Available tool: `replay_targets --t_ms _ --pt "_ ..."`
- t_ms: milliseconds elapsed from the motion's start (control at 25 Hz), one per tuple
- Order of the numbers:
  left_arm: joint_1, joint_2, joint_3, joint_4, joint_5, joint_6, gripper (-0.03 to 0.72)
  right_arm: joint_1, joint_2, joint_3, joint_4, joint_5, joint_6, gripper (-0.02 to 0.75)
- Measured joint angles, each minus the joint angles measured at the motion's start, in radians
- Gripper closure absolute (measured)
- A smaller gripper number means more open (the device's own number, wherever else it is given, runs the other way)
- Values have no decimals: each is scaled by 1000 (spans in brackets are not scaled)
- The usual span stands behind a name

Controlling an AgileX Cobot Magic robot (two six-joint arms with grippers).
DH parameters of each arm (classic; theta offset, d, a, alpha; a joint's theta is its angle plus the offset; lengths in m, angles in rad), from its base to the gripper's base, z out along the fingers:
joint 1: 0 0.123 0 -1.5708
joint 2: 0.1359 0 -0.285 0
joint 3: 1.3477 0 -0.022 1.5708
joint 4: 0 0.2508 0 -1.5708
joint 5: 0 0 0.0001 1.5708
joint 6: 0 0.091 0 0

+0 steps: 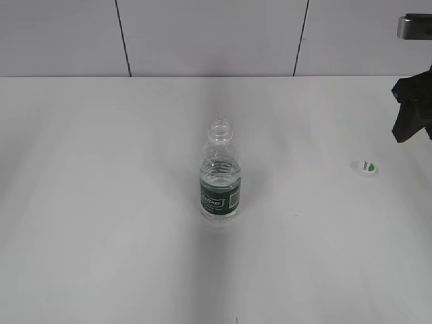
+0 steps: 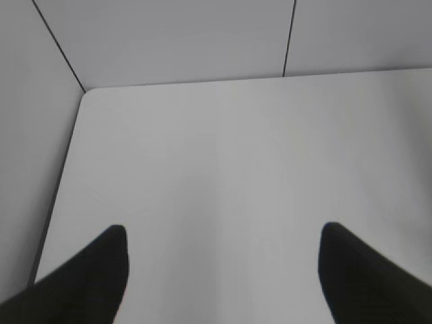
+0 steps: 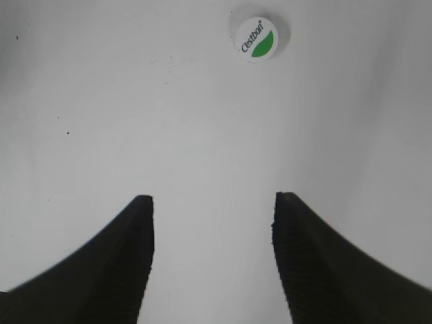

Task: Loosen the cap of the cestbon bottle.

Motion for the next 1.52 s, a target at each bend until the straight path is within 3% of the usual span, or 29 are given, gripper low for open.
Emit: replay_targets --t_ms 720,1200,1520 --pt "0 -635 274 0 198 7 158 0 0 0 1 0 0 311" --pt "0 -893 458 -36 226 19 158 0 -59 0 1 0 -1 311" --pt "0 -924 486 -64 221 19 159 0 -132 0 -22 0 -1 311"
